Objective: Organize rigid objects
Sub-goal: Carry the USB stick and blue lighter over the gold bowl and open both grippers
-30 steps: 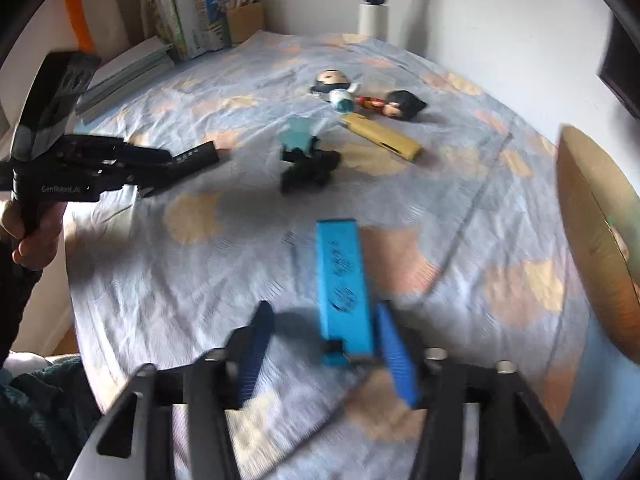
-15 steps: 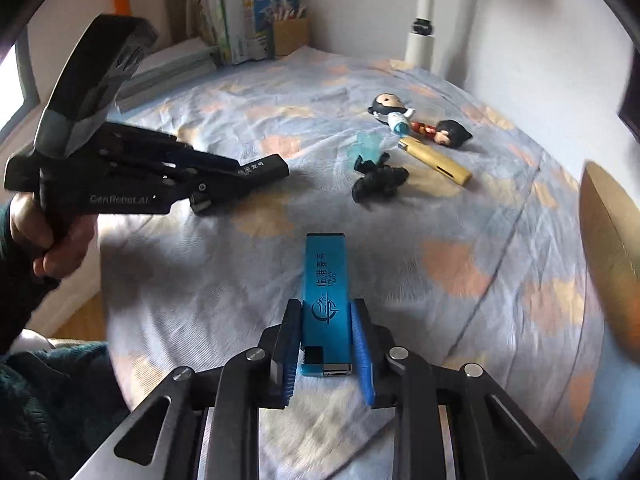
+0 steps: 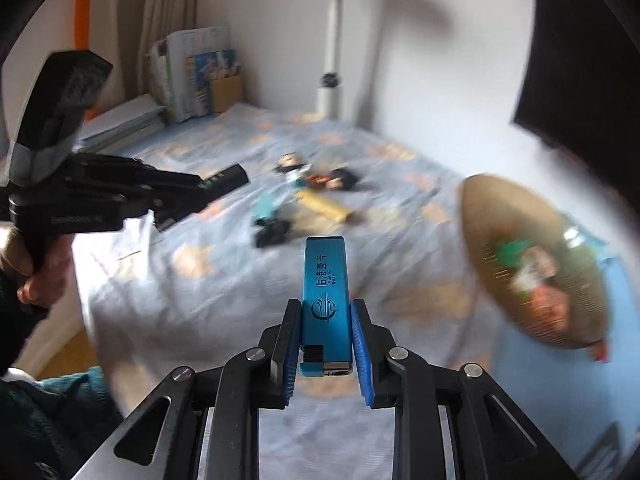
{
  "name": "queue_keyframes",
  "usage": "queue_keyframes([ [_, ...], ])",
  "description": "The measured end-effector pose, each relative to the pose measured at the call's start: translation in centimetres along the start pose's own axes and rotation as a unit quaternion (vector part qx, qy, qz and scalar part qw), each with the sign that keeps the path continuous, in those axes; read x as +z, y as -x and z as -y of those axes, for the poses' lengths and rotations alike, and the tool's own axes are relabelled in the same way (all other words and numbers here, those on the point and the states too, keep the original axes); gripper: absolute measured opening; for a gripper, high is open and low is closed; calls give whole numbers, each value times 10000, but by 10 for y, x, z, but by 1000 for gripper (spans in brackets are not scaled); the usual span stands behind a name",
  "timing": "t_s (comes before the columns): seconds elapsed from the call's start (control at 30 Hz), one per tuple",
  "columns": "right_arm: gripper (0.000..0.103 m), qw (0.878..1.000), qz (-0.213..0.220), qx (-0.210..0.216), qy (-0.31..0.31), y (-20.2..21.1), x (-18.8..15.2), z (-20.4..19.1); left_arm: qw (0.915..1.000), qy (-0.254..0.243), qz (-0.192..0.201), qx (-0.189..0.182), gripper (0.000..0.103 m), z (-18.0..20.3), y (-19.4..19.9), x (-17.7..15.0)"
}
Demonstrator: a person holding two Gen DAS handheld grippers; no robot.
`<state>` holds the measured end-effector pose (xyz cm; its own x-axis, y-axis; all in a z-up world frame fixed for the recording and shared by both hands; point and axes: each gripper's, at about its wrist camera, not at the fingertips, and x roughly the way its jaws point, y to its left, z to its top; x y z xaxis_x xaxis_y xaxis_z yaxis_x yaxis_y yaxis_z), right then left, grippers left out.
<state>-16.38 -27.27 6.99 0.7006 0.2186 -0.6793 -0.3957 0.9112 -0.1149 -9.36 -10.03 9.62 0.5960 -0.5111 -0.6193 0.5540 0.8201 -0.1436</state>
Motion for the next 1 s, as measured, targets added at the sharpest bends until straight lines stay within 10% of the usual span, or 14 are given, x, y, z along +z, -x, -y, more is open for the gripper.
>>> queue_keyframes([
  [0.37,24,9912,87,-1195,-556,32,36,99,9968,-542,288,-513,21,68,-54,101],
  [0.77,24,9847,-310,-1152,-1272,6,31,187,9966,-227,-329,-723,23,95,-161,120],
  [0.87,24,9817,-411,-1085,-1513,-7,26,194,9971,-163,-251,-707,63,96,-159,127],
  [1.0,26,9743,-384,-1007,-1976,-7,21,207,9980,-161,180,-589,70,82,-127,131],
])
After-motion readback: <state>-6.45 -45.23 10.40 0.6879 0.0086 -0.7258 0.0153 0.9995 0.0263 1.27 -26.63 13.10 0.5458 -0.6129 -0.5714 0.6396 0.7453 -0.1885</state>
